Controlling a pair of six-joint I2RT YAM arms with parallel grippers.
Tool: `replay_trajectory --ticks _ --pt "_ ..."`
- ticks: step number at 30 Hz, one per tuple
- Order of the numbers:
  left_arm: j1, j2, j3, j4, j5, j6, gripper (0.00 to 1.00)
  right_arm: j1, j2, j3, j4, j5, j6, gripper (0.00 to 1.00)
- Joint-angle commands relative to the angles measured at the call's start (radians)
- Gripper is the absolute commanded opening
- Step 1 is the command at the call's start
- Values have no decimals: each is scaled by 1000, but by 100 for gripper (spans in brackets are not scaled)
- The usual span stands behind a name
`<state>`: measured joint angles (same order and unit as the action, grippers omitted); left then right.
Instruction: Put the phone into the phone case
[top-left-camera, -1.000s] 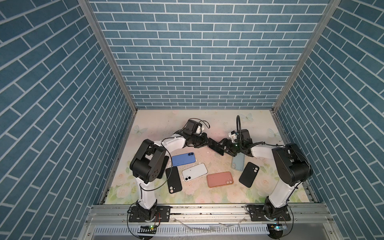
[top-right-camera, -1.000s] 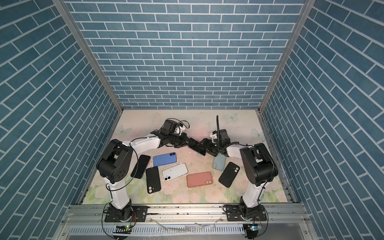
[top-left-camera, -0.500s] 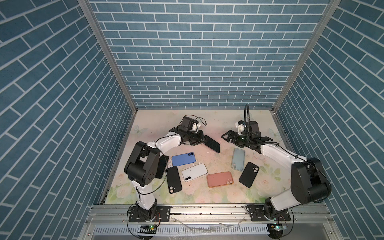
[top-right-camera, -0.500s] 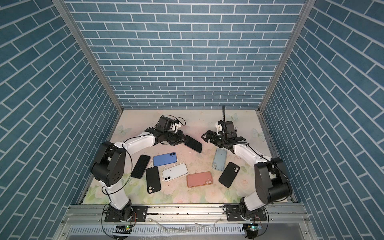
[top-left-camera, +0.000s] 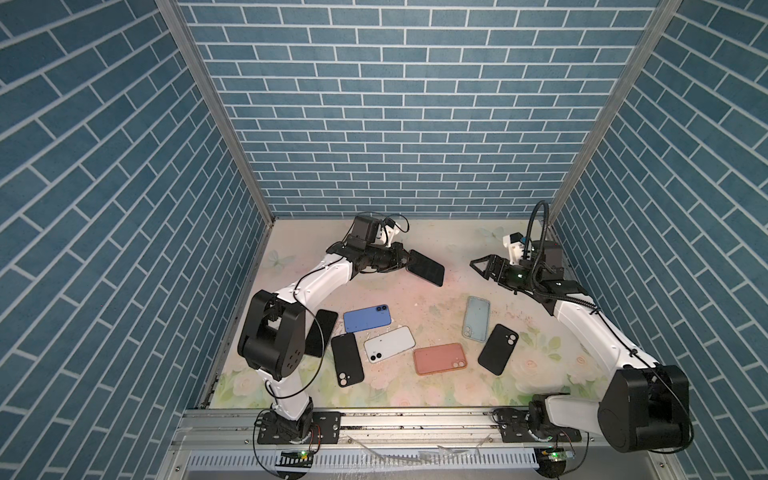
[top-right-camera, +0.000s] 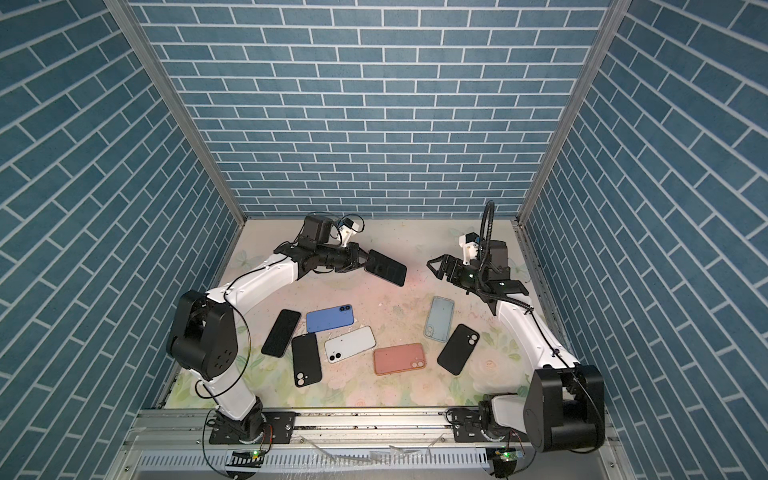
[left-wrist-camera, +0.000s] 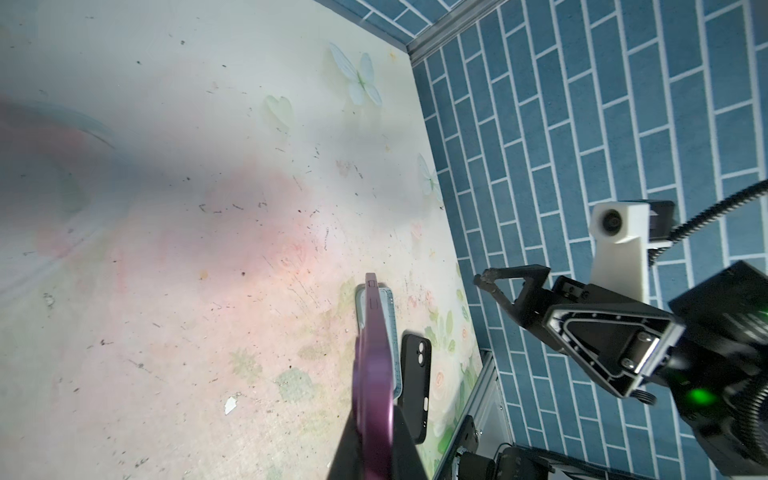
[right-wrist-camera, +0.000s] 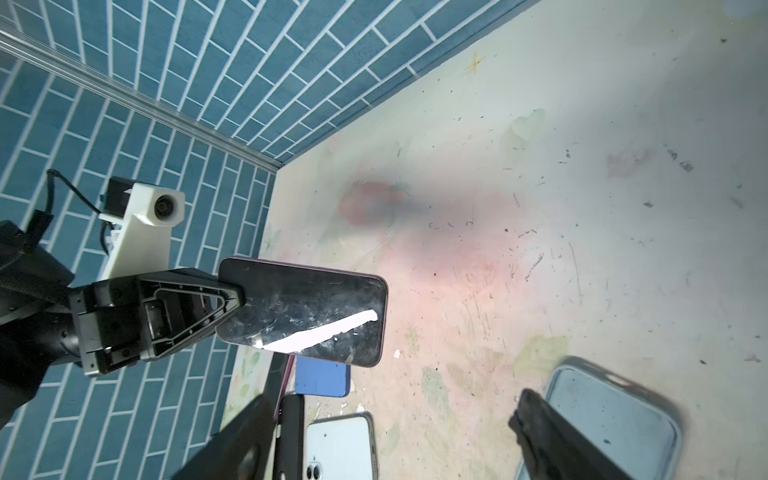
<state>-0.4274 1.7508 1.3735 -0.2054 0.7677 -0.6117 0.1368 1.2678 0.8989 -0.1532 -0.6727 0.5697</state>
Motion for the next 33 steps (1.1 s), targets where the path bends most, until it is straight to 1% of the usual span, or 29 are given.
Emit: replay_trajectory --ticks 1,3,6,8,12,16,17,19,21,24,26,28,33 --pt "6 -46 42 55 108 -4 0 -4 -29 -9 85 -178 33 90" --pt "6 -51 37 99 140 -36 0 -5 -21 -17 142 -248 65 91" --pt "6 -60 32 168 180 -92 0 -3 -6 -41 235 -320 122 90" --pt "6 -65 32 193 196 -116 0 -3 -2 -59 280 -338 142 90" --pt "6 -80 26 258 226 -177 0 -3 -9 -80 304 -341 144 89" --pt "5 -88 23 347 259 -260 0 -2 -15 -107 396 -357 198 85" --pt "3 -87 21 375 268 -282 0 -3 -12 -116 448 -370 234 83" --pt "3 -82 17 430 282 -332 0 -3 6 -136 602 -393 331 75" --pt "1 -72 9 489 298 -380 0 -3 39 -154 798 -419 460 67" --pt "-6 -64 1 561 314 -437 0 -3 97 -162 1044 -443 627 59" --pt "-14 -62 2 578 321 -452 0 1 130 -158 1139 -454 692 53" --pt "-22 -57 8 582 328 -453 0 5 153 -152 1202 -462 739 48" --pt "-37 -40 24 574 340 -454 0 17 162 -129 1268 -479 789 34"
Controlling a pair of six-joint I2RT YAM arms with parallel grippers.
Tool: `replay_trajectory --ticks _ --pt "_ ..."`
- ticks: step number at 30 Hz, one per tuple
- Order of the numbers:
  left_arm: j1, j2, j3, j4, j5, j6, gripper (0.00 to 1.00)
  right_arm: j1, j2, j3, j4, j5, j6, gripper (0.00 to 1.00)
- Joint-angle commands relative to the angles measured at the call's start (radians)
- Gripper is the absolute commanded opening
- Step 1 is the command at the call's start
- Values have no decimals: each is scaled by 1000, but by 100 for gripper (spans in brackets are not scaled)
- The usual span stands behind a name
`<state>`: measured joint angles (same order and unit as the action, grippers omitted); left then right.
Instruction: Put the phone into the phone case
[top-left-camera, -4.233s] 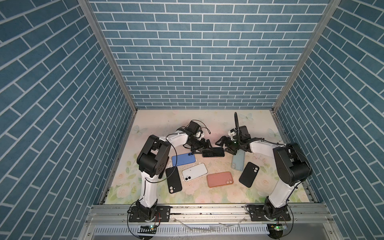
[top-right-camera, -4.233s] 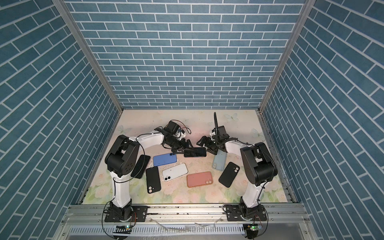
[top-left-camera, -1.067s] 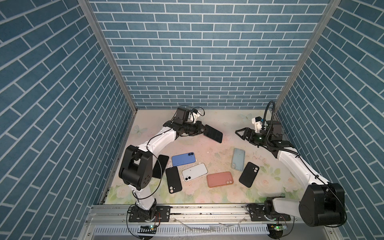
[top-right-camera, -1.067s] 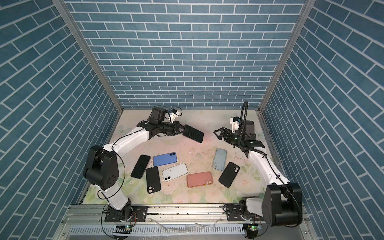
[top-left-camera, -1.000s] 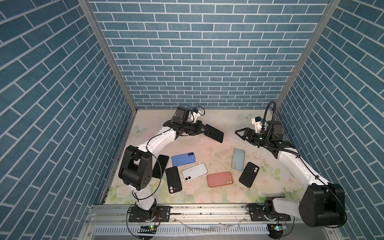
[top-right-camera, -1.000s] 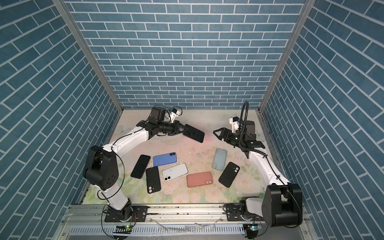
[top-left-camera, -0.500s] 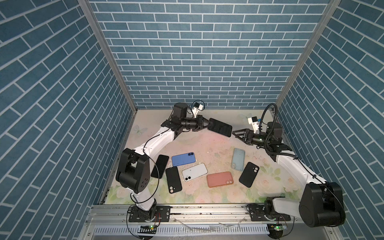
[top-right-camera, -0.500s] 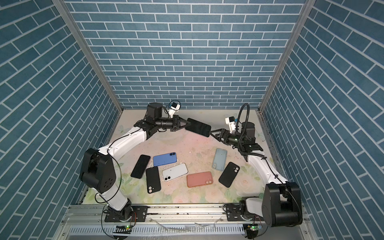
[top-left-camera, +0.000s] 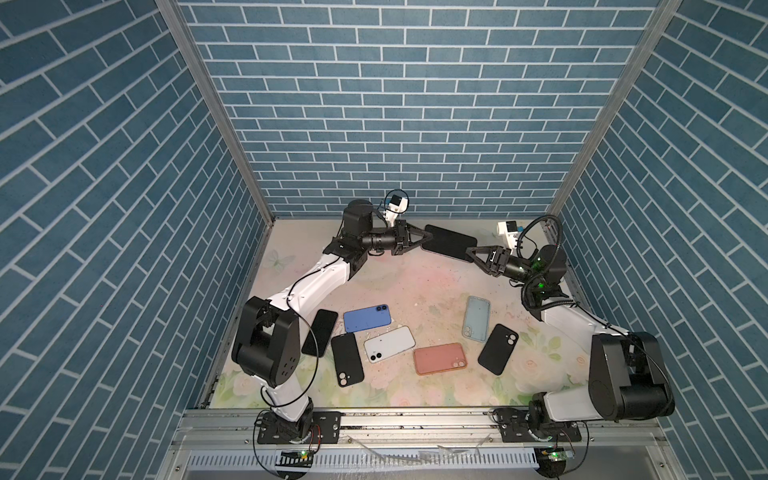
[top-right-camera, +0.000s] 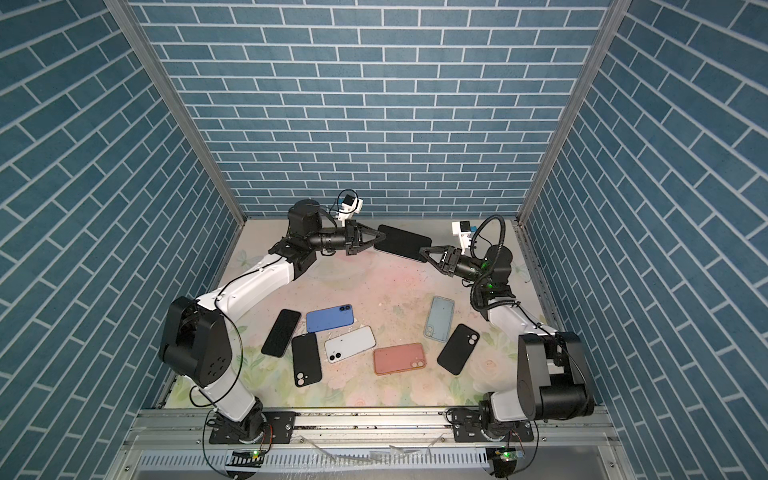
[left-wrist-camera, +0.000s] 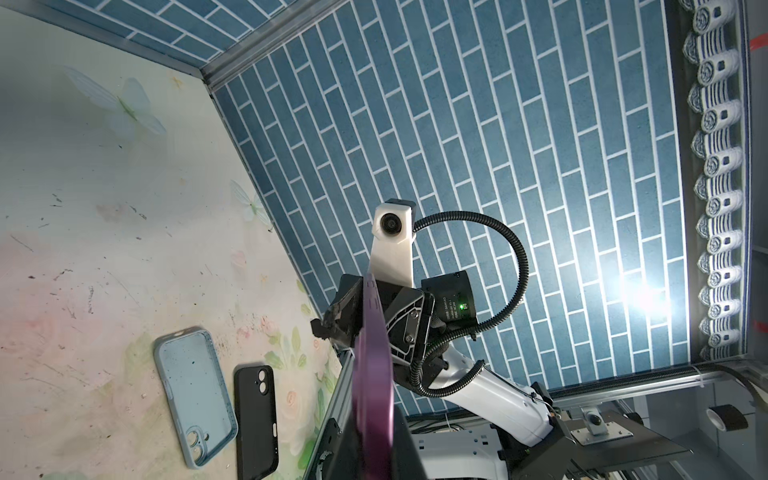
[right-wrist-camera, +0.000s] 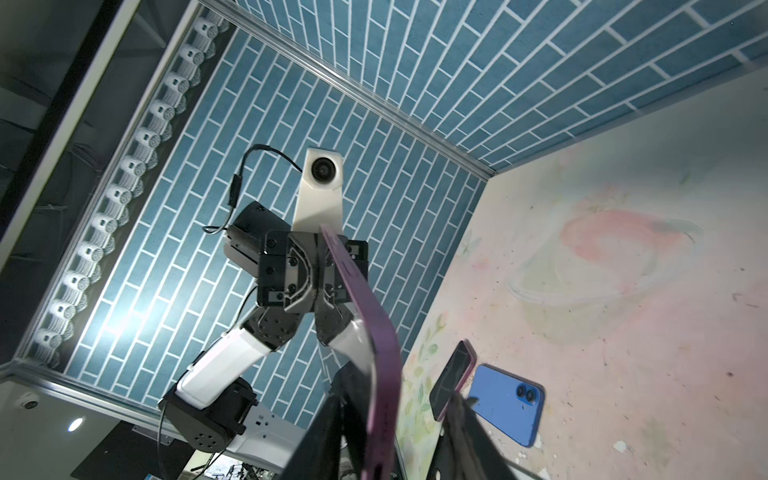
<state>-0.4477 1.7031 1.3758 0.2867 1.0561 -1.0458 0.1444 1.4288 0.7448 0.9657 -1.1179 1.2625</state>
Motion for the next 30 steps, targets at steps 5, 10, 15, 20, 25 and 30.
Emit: replay_trajectory --ticks 5,10,15,20,25,30 --pt "-28 27 32 116 56 -49 0 15 -7 35 160 -40 107 19" --pt "-39 50 53 132 63 -83 0 17 -4 38 200 -48 134 2" --pt "-36 55 58 114 41 -72 39 12 -5 43 202 -54 141 0" --pt "-18 16 66 -80 -54 88 71 -37 -35 50 63 -39 71 0" --pt "-6 -52 103 -457 -288 335 77 -106 -183 102 -565 69 -320 0" --pt "-55 -46 161 -781 -565 444 76 -115 -310 233 -1225 455 -727 0"
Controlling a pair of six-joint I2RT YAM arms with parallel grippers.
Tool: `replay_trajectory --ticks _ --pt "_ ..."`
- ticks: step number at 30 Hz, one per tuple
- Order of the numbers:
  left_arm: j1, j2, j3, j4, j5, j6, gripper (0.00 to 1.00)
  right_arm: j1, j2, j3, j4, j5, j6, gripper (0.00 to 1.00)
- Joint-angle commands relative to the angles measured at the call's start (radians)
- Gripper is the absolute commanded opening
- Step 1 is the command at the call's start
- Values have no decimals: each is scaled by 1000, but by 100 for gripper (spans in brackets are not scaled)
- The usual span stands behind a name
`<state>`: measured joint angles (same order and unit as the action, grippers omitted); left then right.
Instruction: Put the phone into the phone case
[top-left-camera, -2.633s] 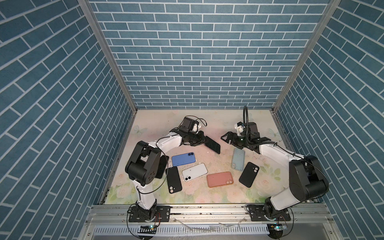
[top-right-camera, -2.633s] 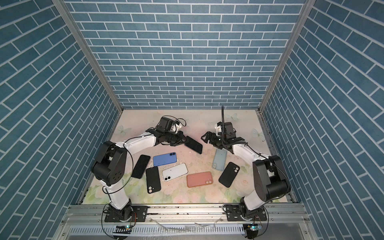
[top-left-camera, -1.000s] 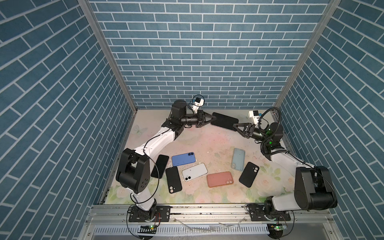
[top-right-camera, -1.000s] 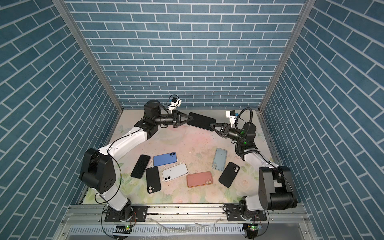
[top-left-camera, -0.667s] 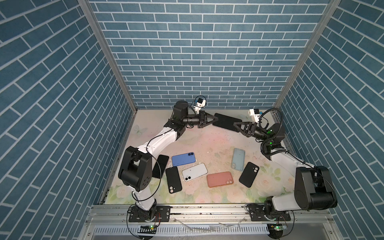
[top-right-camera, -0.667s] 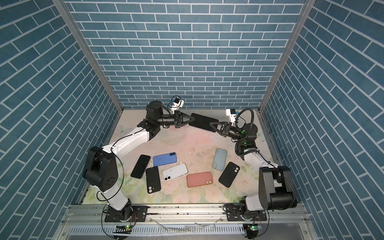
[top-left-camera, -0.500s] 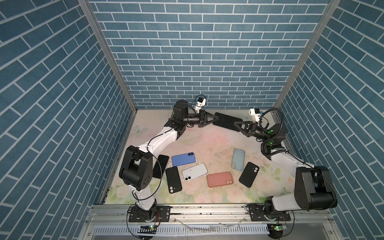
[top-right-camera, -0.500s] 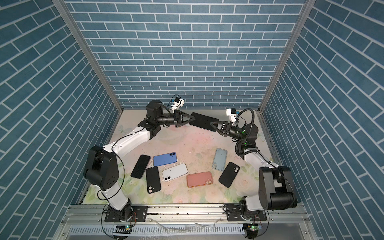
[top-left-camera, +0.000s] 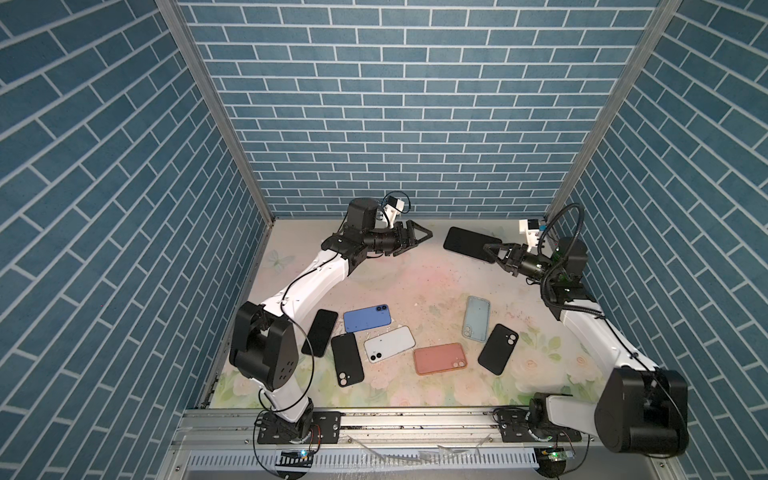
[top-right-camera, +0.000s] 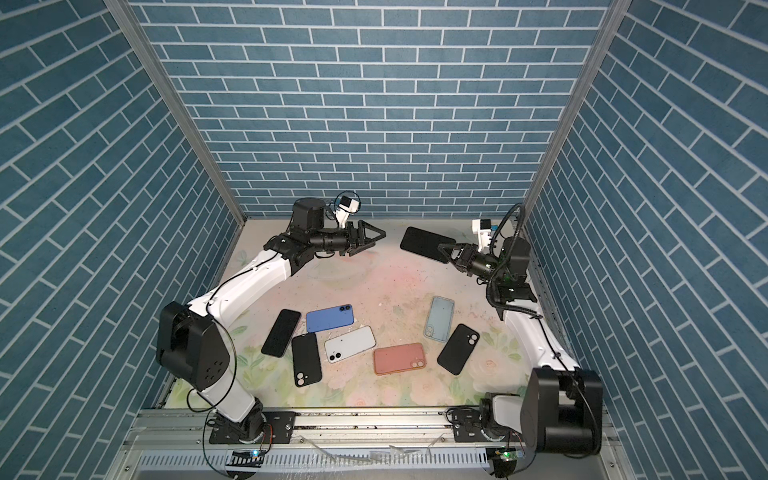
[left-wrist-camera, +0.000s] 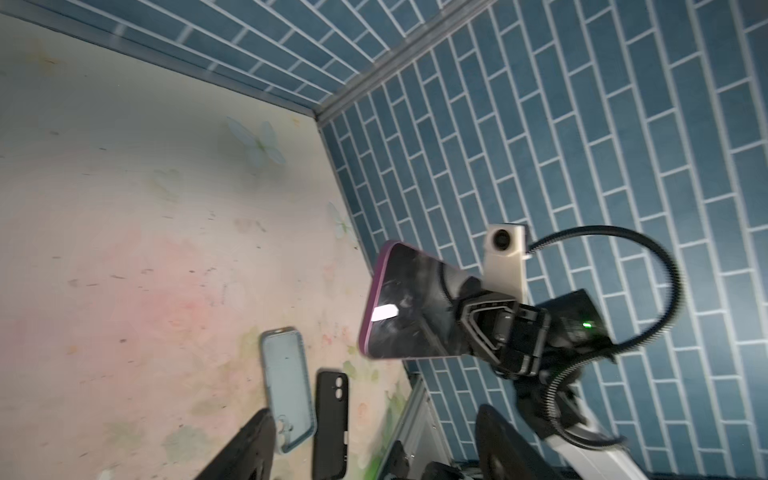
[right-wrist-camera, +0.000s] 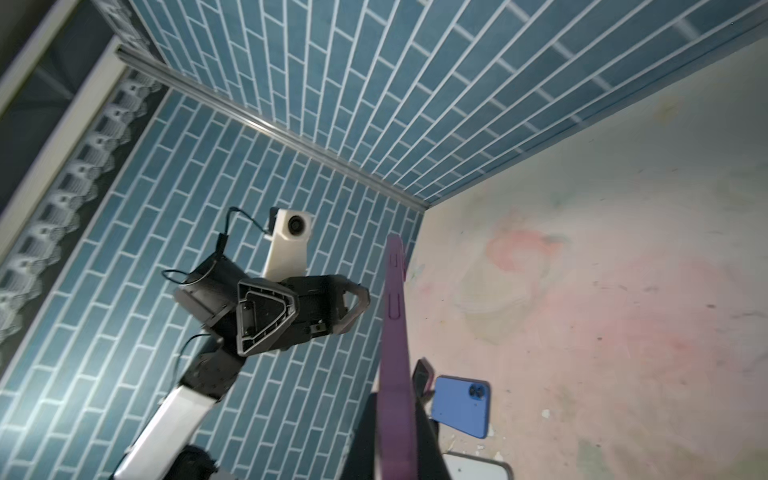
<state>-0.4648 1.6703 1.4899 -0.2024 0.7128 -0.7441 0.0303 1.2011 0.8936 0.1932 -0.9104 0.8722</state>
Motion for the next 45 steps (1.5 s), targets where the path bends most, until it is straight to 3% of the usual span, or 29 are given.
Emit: replay_trajectory --ticks 1,3,9,15,18,27,34,45 --pt "-68 -1 66 -348 -278 155 75 -1 -95 95 -512 315 -365 0" --pt "-148 42 110 -451 -374 171 74 -1 -115 105 -605 444 -408 0" --pt "-371 260 299 -650 -521 238 69 -2 -162 93 -743 765 -456 0" --pt "-465 464 432 -673 -526 274 63 -6 -208 95 -810 948 -465 0" --pt "-471 561 504 -695 -515 287 57 -10 -221 106 -837 976 -474 0" --pt "-483 756 705 -775 -533 356 50 -17 -247 107 -845 981 -486 0" --pt "-500 839 797 -815 -531 392 46 -21 -249 105 -839 979 -486 0" --pt "-512 906 831 -806 -560 415 29 -23 -251 109 -831 973 -484 0"
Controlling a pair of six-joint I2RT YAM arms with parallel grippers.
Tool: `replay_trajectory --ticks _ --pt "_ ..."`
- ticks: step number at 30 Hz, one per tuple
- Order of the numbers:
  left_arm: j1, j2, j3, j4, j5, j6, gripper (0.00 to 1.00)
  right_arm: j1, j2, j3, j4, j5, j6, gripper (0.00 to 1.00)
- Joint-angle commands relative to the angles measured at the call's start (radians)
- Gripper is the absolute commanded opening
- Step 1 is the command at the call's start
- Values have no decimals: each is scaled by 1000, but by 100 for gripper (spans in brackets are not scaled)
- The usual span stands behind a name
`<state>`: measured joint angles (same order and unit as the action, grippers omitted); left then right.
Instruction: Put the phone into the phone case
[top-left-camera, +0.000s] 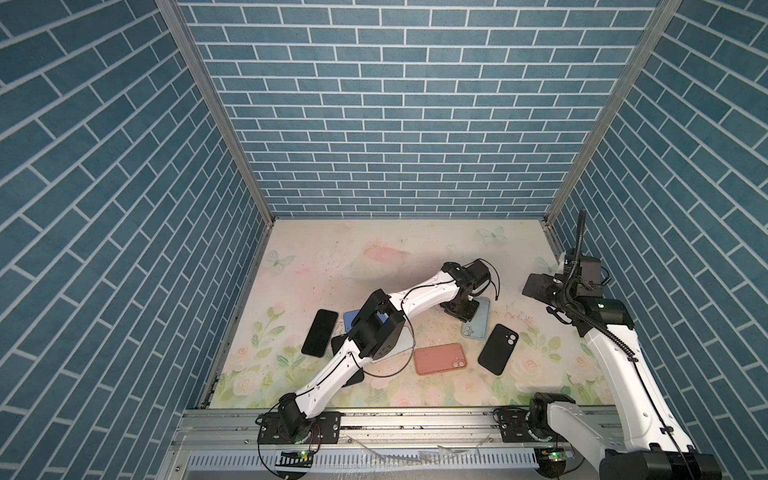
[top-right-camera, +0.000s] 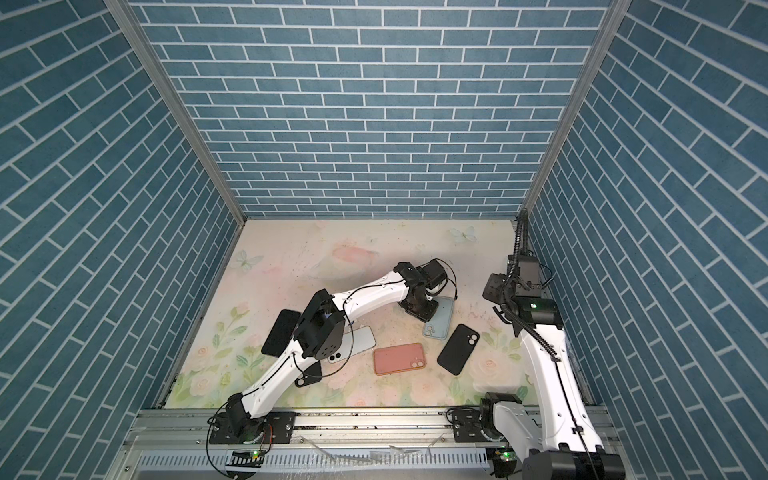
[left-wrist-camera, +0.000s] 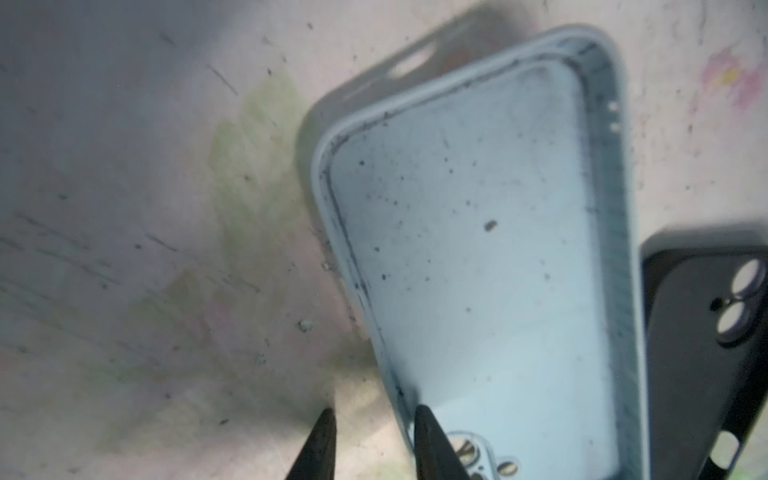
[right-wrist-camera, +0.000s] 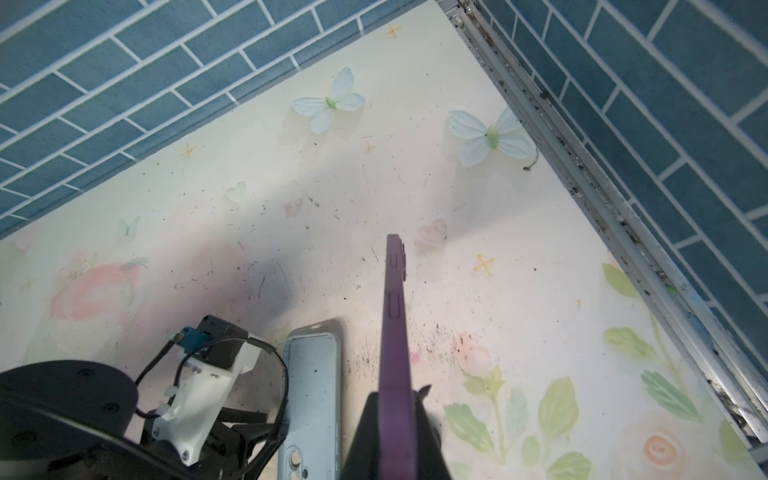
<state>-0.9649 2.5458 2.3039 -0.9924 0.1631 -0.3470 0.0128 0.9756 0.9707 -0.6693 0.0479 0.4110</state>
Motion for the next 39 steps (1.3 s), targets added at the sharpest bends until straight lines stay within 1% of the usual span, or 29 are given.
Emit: replay_trajectory --ticks 1,7,10,14,16,19,22,24,28,32,33,35,37,39 --pt "-13 31 19 -12 -9 21 28 -5 -25 33 31 15 -23 0" --pt "-14 30 22 10 -6 45 11 -5 -28 31 28 17 -21 0" --pt "-13 22 14 26 -7 63 0 -6 -29 32 27 21 -20 0" --pt "5 2 4 40 -28 102 0 -7 -28 31 25 17 -18 0" --pt "22 -32 -17 63 -44 127 0 -6 -32 28 25 14 -14 0" --pt "56 -100 -73 137 -83 196 0 -7 -34 25 25 7 -11 0" --pt "90 -166 -126 209 -83 317 0 -6 -40 24 25 -2 -6 0" --pt "112 -191 -142 223 -66 406 0 -7 -41 22 25 -8 -2 0" --pt "159 -222 -153 200 -2 605 0 -8 -44 7 31 -19 8 0" --pt "196 -277 -239 236 60 827 0 -7 -41 -11 42 -39 21 0" --pt "203 -291 -271 251 103 897 0 -8 -38 -11 40 -48 23 0" --pt "209 -317 -333 278 153 1024 0 -8 -34 -11 38 -61 25 0" --pt "209 -329 -369 299 160 1109 0 -8 -36 -9 33 -69 28 0" --pt "210 -320 -372 280 168 1203 0 -8 -38 -11 32 -85 34 0"
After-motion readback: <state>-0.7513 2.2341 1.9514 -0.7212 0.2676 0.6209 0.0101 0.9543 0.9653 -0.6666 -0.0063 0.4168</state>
